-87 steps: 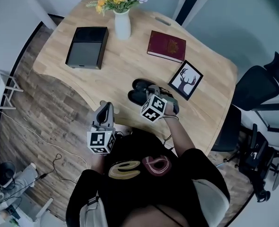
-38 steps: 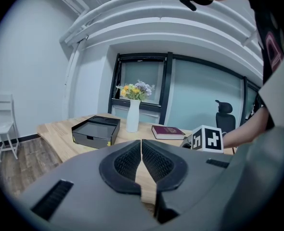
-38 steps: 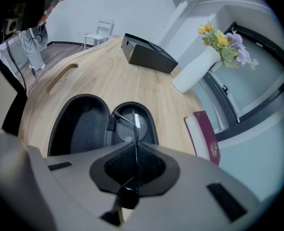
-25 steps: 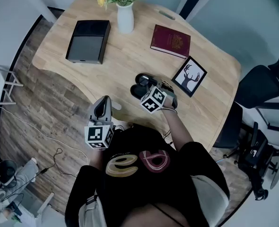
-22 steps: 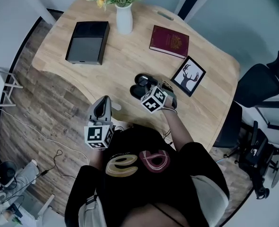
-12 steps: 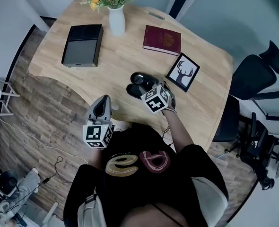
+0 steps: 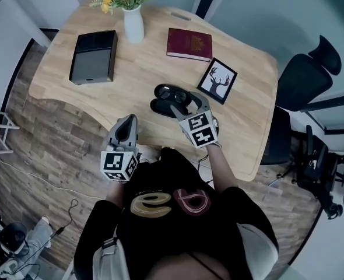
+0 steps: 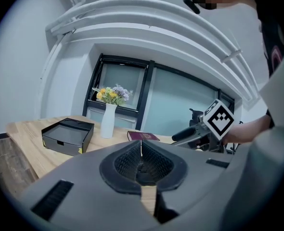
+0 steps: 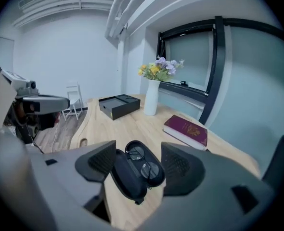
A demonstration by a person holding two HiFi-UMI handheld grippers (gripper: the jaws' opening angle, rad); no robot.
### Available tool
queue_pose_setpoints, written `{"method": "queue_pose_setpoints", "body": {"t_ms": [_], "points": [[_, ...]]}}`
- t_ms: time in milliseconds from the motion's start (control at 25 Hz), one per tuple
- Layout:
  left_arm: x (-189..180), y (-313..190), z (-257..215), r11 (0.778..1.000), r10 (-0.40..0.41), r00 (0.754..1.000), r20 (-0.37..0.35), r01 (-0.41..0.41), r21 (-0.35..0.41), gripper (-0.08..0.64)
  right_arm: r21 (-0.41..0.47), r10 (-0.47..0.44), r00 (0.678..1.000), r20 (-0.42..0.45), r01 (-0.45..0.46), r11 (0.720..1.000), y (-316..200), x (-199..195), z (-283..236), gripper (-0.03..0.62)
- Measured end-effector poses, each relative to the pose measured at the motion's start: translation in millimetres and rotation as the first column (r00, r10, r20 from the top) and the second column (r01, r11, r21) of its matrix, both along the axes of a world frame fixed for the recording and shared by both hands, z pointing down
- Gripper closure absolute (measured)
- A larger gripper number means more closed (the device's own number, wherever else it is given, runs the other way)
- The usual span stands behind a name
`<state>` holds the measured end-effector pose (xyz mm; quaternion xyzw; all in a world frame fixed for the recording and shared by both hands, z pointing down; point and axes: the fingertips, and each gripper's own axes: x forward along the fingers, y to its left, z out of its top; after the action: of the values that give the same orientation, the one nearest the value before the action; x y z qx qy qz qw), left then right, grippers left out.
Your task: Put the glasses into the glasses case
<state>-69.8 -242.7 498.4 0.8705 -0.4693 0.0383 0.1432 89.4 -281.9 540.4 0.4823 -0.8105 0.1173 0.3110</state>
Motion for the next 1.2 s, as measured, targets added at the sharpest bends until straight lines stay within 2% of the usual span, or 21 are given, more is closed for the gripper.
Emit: {"method": "queue_pose_setpoints", "body": {"t_ms": [360,480,680,920,1200], "points": [[4.4,10.4,-10.7,0.999,0.054,0.998,-0.036,-0.054,0.006,0.541,0.114,0.094,0.984,0.153,-0.112,0.987,35.1,6.6,-49.5,0.311],[6.8,13.4,-9.3,0.996,0.084,0.995,-0.050,-0.085,-0.019,0.541,0.146,0.123,0.979,0.164,-0.148,0.978,43.3,12.3,-63.2,0.311],[3.4,15.5,-15.8,0.997,0.081,0.995,-0.062,-0.082,-0.010,0.541,0.170,0.174,0.957,0.234,-0.216,0.961,59.9,18.3,-73.4,0.311],[3.1,17.1,-24.4,0.998,0.070,0.994,-0.085,-0.070,0.008,0.540,0.174,0.231,0.940,0.250,-0.278,0.945,77.1,32.3,-74.9,0.311],[4.0,24.4,-29.2,0.998,0.070,0.993,-0.094,-0.069,0.014,0.540,0.199,0.226,0.936,0.271,-0.285,0.938,91.3,32.8,-78.8,0.330]]}}
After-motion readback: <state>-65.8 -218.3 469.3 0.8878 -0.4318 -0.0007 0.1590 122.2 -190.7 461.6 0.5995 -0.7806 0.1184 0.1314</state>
